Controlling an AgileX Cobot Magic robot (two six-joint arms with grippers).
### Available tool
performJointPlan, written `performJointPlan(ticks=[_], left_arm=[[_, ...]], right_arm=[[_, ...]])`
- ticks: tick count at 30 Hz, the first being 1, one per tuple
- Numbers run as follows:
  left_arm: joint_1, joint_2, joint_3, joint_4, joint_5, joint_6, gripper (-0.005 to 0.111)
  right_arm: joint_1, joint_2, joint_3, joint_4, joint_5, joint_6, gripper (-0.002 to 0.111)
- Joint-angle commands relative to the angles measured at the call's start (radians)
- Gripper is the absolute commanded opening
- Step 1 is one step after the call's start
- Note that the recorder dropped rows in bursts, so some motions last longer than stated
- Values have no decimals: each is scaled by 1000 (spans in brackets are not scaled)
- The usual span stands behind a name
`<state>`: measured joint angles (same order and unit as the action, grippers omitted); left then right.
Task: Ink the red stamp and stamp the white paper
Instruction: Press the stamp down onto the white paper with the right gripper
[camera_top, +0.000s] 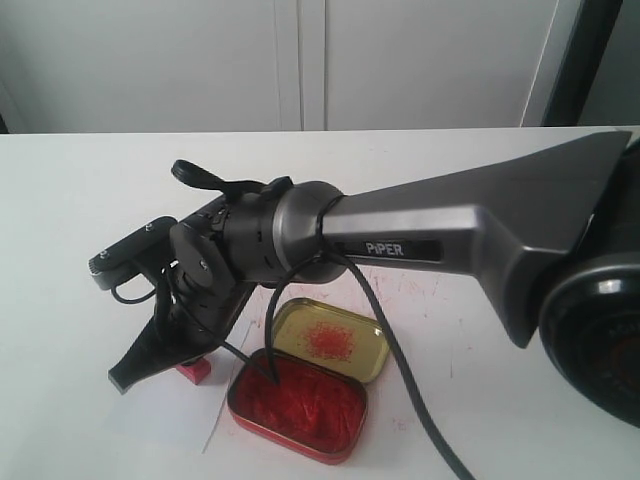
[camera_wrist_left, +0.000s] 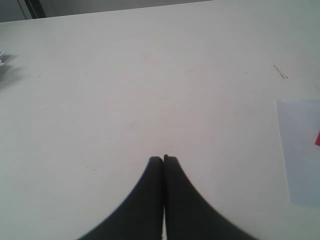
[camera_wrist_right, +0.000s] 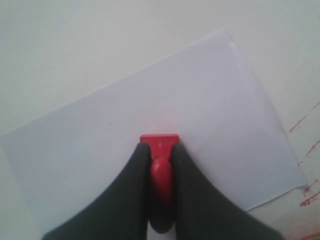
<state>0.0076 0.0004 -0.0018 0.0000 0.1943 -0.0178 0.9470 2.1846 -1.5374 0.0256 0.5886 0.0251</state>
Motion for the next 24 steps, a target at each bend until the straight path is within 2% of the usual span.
performJointPlan(ticks=[1,14,24], left_arm=[[-1,0,2,-6,0,-4,0],[-1,0,2,-6,0,-4,0],[-1,0,2,-6,0,-4,0]], right_arm=[[-1,30,39,-26,112,-34,0],[-1,-18,39,-26,114,-236,0],[-1,-39,35,-26,114,-241,0]])
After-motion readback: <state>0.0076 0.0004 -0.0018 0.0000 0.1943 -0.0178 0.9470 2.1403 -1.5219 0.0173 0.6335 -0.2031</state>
